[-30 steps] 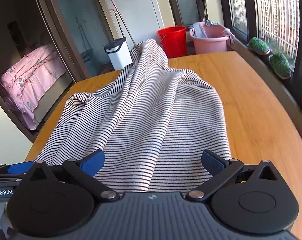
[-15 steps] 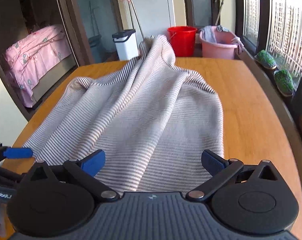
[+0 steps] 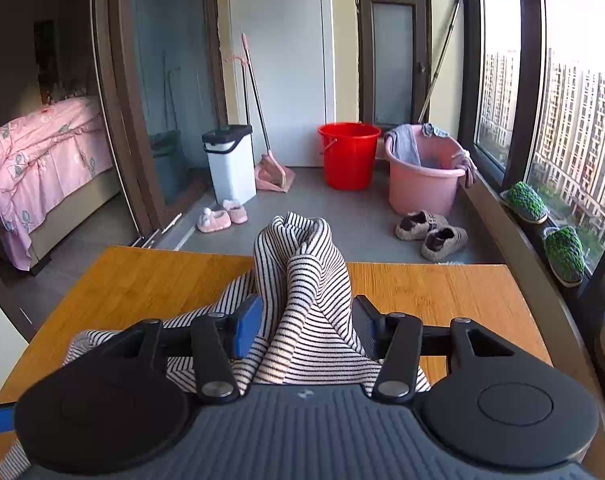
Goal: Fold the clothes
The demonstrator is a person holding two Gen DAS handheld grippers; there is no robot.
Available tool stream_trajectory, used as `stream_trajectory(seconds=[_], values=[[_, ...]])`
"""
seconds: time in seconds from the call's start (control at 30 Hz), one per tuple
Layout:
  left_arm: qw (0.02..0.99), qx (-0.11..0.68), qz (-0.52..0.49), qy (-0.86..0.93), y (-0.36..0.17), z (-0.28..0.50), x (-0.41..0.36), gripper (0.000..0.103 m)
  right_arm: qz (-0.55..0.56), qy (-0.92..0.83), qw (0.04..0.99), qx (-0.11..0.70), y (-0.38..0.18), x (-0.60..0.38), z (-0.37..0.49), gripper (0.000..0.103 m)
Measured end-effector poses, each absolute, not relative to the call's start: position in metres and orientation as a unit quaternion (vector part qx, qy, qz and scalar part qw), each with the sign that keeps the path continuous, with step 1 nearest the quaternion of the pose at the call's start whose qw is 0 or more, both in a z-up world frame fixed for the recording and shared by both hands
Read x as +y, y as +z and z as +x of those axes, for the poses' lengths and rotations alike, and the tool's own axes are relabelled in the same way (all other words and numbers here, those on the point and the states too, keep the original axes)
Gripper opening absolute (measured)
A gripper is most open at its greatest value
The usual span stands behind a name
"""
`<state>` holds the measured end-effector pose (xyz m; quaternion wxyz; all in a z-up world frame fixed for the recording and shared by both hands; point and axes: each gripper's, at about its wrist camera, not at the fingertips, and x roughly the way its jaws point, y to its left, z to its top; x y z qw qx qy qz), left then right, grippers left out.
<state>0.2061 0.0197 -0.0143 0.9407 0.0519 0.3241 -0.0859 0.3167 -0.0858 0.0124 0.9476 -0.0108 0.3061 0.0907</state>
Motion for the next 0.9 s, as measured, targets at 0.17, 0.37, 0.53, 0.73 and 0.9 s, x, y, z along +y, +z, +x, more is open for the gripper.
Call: stream_trajectory(seconds=[0.17, 0.37, 0.53, 0.73, 0.9], values=[[0.941, 0.319, 0.029, -0.114, -0.022, 0.216, 0.015, 0.087, 0.019, 0.150, 0.943, 0.295, 0.006, -0.096, 0.325, 0.006], [0.945, 0.301, -0.003, -0.125, -0.024, 0.228, 0.016, 0.064, 0.006, 0.181, 0.960, 0.215, 0.058, -0.126, 0.269, 0.000], [0.949, 0.282, -0.049, -0.130, -0.024, 0.243, 0.015, 0.093, -0.025, 0.174, 0.962, 0.207, 0.080, -0.136, 0.245, 0.000], [0.941, 0.318, -0.016, -0.117, -0.042, 0.264, 0.001, 0.064, 0.024, 0.172, 0.945, 0.277, 0.045, -0.140, 0.283, 0.031], [0.938, 0.329, -0.040, -0.106, -0.047, 0.255, 0.025, 0.065, 0.088, 0.161, 0.934, 0.306, 0.014, -0.130, 0.322, 0.054]])
